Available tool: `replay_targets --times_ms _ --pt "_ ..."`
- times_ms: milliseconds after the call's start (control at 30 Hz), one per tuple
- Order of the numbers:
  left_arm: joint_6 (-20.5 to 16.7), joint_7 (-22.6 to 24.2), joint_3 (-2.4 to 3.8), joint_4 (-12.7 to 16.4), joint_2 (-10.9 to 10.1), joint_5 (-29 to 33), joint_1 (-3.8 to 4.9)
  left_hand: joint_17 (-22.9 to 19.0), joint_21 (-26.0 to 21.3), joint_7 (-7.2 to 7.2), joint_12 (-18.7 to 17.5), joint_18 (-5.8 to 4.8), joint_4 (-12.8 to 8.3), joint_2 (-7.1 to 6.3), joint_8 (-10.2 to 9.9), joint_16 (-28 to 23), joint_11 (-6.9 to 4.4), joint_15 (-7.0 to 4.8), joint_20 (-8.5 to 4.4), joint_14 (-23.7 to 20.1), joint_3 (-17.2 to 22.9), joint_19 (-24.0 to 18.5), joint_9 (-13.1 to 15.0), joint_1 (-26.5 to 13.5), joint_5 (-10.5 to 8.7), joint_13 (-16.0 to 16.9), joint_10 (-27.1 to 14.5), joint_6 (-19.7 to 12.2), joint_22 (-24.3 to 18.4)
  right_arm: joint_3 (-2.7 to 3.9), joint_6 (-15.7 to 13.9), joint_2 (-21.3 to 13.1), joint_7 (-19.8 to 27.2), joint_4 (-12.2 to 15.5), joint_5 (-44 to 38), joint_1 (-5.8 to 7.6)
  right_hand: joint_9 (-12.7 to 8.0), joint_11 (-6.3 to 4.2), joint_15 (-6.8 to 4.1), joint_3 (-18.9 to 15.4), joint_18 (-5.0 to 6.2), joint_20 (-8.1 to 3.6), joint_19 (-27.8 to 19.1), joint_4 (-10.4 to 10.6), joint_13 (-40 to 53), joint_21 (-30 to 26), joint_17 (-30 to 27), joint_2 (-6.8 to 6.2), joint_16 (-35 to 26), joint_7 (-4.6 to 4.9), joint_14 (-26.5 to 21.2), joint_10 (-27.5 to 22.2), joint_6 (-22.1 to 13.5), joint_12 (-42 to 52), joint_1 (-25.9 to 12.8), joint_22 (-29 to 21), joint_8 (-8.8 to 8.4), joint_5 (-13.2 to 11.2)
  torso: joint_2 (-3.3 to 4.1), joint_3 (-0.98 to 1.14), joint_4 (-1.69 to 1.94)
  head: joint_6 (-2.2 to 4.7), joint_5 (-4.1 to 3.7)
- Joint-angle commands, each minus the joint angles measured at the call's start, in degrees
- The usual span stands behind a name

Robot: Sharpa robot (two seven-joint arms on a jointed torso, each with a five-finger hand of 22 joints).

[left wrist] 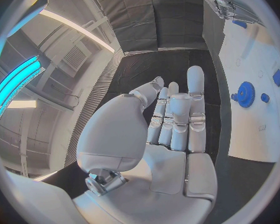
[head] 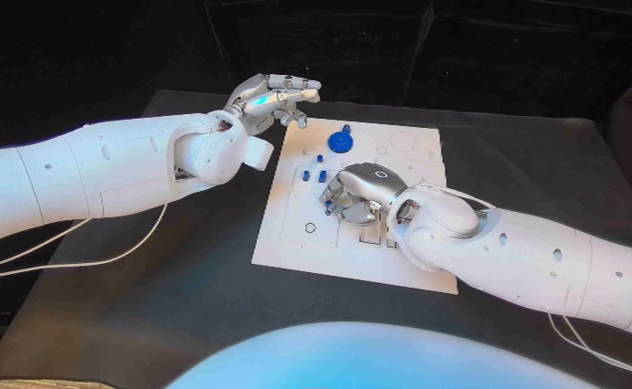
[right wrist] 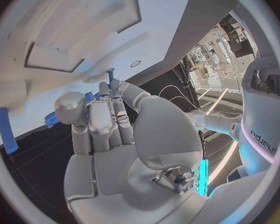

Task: Assemble the parts on the task board

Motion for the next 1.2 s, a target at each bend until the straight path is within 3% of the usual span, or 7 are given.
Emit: replay_targets --times_ms 33,1200 --pt "0.30 0.62 0.04 0.09 0.01 -0.10 0.07 -0.05 -0.17 -0.01 0.20 0.75 0.05 0.00 -0.20 -0.25 -0.02 0.09 0.15 -0.29 -0.45 0.01 -0.06 -0.44 -0.08 -0.07 -0.45 -0.24 -0.06 0.01 0.45 0.21 -0.13 -0.02 -0.55 -0.01 0.04 0.24 0.36 0.31 -0.39 -0.05 -0.44 -0.12 -0.03 0.38 0.05 -0.32 0.12 -0.10 0.44 0.33 0.17 0.10 -0.04 0.01 0.39 -0.25 0.05 0.02 0.00 -0.12 0.19" --pt "0.88 0.25 0.04 0.00 0.06 -0.10 0.07 -0.28 -0.32 0.12 0.24 0.73 0.07 -0.02 -0.27 -0.32 0.08 0.15 0.19 -0.40 -0.76 0.05 -0.06 -0.50 -0.08 -0.08 -0.64 -0.42 -0.17 -0.02 2.41 0.35 -0.61 0.27 -3.18 -0.50 0.13 0.12 0.27 1.17 -0.41 -0.11 -0.40 0.26 0.02 0.48 0.04 -1.62 0.32 -0.26 0.46 0.53 0.47 0.23 -0.16 0.10 0.53 -1.33 -0.02 0.03 -0.02 -0.69 0.48"
